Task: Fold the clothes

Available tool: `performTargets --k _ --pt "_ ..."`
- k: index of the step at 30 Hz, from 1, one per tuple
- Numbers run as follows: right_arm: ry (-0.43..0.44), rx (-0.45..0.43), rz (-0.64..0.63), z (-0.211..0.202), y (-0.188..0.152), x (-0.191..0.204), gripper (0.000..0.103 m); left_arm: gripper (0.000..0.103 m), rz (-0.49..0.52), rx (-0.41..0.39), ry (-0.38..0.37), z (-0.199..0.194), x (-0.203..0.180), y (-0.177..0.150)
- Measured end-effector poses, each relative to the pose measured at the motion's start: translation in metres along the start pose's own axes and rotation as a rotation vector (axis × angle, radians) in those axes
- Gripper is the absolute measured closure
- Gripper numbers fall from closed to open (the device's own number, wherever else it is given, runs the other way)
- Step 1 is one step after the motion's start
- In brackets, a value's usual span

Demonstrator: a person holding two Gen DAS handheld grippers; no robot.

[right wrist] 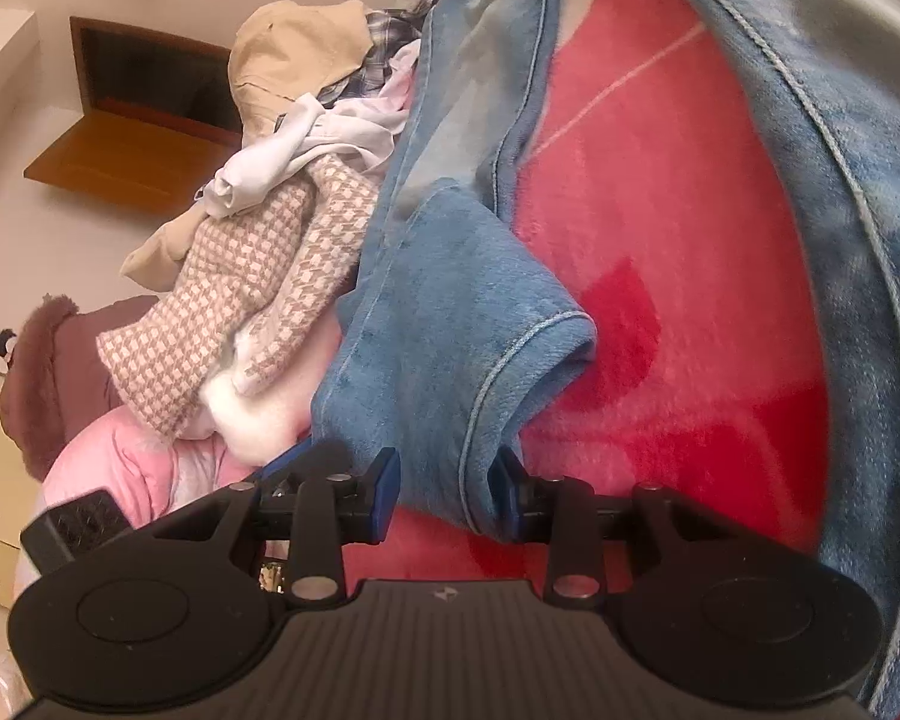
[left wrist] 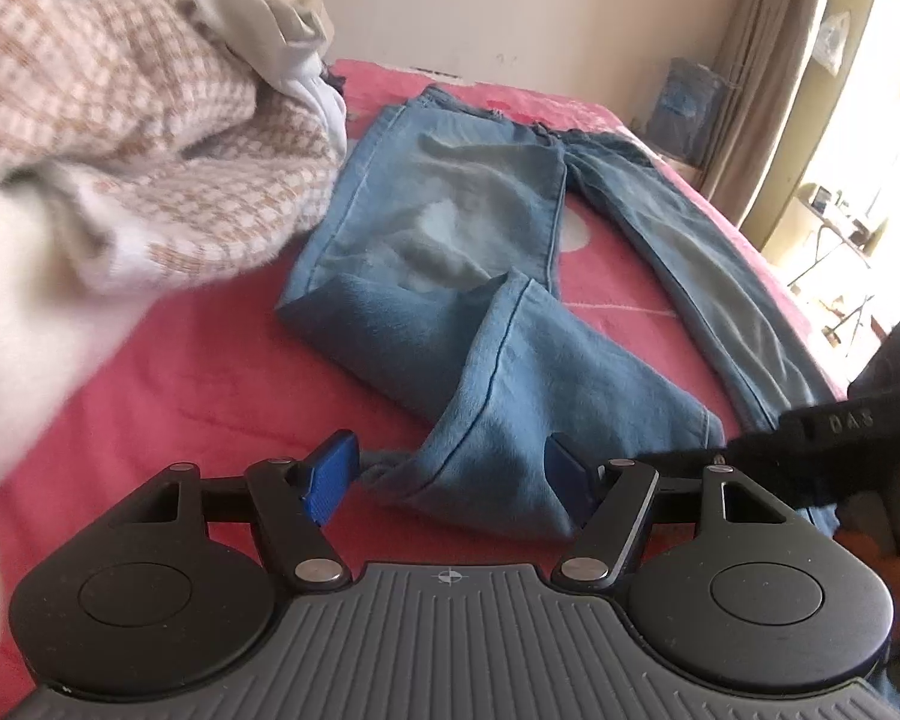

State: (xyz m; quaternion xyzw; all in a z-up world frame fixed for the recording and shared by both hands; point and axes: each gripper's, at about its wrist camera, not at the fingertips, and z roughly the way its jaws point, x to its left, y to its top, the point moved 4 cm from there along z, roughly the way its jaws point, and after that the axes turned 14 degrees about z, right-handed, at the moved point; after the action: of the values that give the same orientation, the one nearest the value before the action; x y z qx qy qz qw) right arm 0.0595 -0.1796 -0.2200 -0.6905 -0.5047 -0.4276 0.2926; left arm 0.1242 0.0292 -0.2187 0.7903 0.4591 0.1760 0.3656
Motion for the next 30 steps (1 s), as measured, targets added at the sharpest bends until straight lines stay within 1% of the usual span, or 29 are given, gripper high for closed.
performTargets --k 1,3,4,5,6,7,8,10,13,14,15,17,19,22,24,26,30 --pt "0.001 -0.001 -0.004 0.0 0.0 0.0 0.068 0.037 0.005 0.003 -0.003 0.001 -0.001 0.0" --pt "0.004 -0.004 -0.006 0.001 0.0 -0.001 0.071 0.044 0.015 0.01 -0.011 0.002 -0.002 -0.001" --pt "0.005 -0.005 -0.006 0.002 0.001 -0.001 0.074 0.052 0.02 0.013 -0.015 0.003 -0.003 -0.002" --pt "-0.001 -0.004 -0.006 0.002 0.0 -0.001 0.076 0.056 0.025 0.017 -0.018 0.004 -0.004 -0.002" --pt "-0.006 -0.003 -0.006 0.003 0.0 -0.002 0.085 0.059 0.02 0.012 -0.018 0.002 -0.004 -0.003" --pt "-0.012 -0.003 -0.006 0.003 0.0 -0.002 0.089 0.07 0.012 0.004 -0.017 -0.001 -0.004 -0.004" --pt "-0.017 -0.002 -0.006 0.003 0.0 -0.002 0.09 0.084 -0.003 -0.001 -0.022 -0.003 -0.005 -0.004" --pt "-0.009 0.008 -0.01 0.001 -0.003 0.003 0.093 0.091 -0.054 -0.009 -0.039 -0.012 -0.005 -0.006" --pt "0.011 0.031 -0.019 -0.003 -0.009 0.012 0.095 0.096 -0.12 -0.032 -0.064 -0.034 -0.008 -0.008" --pt "0.021 0.05 -0.021 -0.005 -0.013 0.016 0.095 0.098 -0.131 -0.035 -0.075 -0.044 -0.01 -0.009" --pt "0.031 0.069 -0.023 -0.007 -0.017 0.02 0.095 0.099 -0.139 -0.036 -0.085 -0.054 -0.011 -0.01" --pt "0.06 0.13 -0.014 -0.009 -0.026 0.026 0.095 0.099 -0.152 -0.035 -0.102 -0.076 -0.015 -0.012" --pt "0.071 0.191 -0.024 -0.009 -0.04 0.032 0.095 0.099 -0.164 -0.023 -0.106 -0.097 -0.019 -0.018" --pt "0.093 0.281 -0.04 -0.009 -0.062 0.04 0.096 0.101 -0.224 -0.016 -0.121 -0.126 -0.019 -0.032" --pt "0.11 0.341 -0.047 -0.007 -0.078 0.044 0.096 0.102 -0.283 -0.007 -0.128 -0.14 -0.017 -0.044" --pt "0.109 0.41 -0.042 -0.002 -0.093 0.045 0.096 0.103 -0.347 0.006 -0.126 -0.152 -0.015 -0.055" --pt "0.09 0.587 -0.027 0.015 -0.126 0.043 0.096 0.103 -0.479 0.006 -0.114 -0.175 -0.007 -0.082"
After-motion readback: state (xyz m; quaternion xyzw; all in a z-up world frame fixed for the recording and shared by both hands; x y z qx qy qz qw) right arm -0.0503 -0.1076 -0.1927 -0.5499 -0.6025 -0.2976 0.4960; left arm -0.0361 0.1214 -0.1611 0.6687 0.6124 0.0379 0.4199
